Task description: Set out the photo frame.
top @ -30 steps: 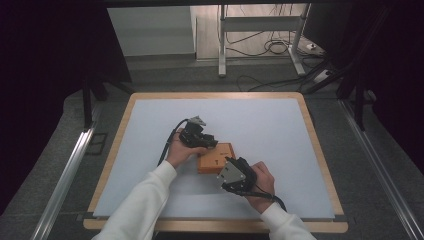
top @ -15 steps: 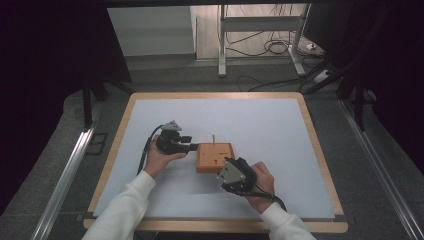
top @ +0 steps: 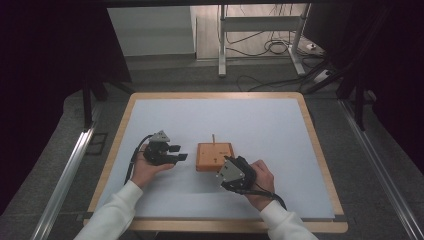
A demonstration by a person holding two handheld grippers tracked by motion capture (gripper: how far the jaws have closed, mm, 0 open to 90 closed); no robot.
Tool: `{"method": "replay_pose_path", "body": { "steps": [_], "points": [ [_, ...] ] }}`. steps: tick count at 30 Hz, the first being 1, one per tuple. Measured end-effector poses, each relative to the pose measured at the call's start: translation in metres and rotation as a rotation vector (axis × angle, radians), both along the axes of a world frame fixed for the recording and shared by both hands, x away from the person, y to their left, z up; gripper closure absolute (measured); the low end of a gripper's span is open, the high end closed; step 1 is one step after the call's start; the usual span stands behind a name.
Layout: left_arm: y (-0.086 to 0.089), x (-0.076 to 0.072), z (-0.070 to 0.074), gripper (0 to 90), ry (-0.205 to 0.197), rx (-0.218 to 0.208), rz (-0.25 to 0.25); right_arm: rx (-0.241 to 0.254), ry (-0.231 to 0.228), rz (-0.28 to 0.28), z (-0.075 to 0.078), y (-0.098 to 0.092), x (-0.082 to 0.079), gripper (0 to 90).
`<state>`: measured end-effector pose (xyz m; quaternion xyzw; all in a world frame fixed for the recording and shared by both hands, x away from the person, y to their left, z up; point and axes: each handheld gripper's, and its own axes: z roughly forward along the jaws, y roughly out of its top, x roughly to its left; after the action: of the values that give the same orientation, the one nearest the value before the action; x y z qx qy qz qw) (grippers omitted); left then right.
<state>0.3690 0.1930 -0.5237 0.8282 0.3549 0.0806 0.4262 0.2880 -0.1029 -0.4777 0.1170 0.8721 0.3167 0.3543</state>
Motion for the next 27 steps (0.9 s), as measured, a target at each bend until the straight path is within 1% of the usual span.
{"method": "replay_pose_path", "body": {
  "steps": [1, 2, 4, 8, 13, 15, 18, 21, 27],
  "points": [
    [0.0, 0.0, 0.0, 47.3, 0.0, 0.0, 0.0, 0.0, 0.0, 0.0, 0.0, 0.0, 0.0, 50.7],
    [0.002, -0.005, -0.001, 47.3, -0.008, 0.015, -0.003, -0.004, 0.004, 0.001, 0.002, 0.0, 0.002, 51.3],
    [0.004, -0.008, -0.002, 46.9, -0.017, 0.033, -0.009, -0.01, 0.009, 0.004, 0.005, 0.001, 0.004, 51.8],
    [0.01, -0.013, -0.004, 46.9, -0.011, 0.024, 0.003, -0.021, 0.027, 0.006, 0.011, 0.002, 0.009, 53.0],
    [0.015, -0.014, -0.006, 46.9, -0.006, 0.018, 0.01, -0.037, 0.059, 0.01, 0.022, 0.002, 0.018, 54.4],
    [0.014, -0.014, -0.007, 46.7, 0.0, 0.021, 0.013, -0.037, 0.074, 0.016, 0.026, 0.003, 0.023, 55.0],
    [0.011, -0.015, -0.008, 46.4, 0.003, 0.024, 0.004, -0.058, 0.092, 0.022, 0.032, 0.004, 0.028, 56.8],
    [0.009, -0.015, -0.009, 46.2, 0.005, 0.027, -0.002, -0.076, 0.091, 0.025, 0.036, 0.007, 0.033, 59.7],
    [0.008, -0.015, -0.009, 46.0, 0.007, 0.029, -0.006, -0.09, 0.088, 0.024, 0.043, 0.012, 0.042, 64.1]
  ]
}}
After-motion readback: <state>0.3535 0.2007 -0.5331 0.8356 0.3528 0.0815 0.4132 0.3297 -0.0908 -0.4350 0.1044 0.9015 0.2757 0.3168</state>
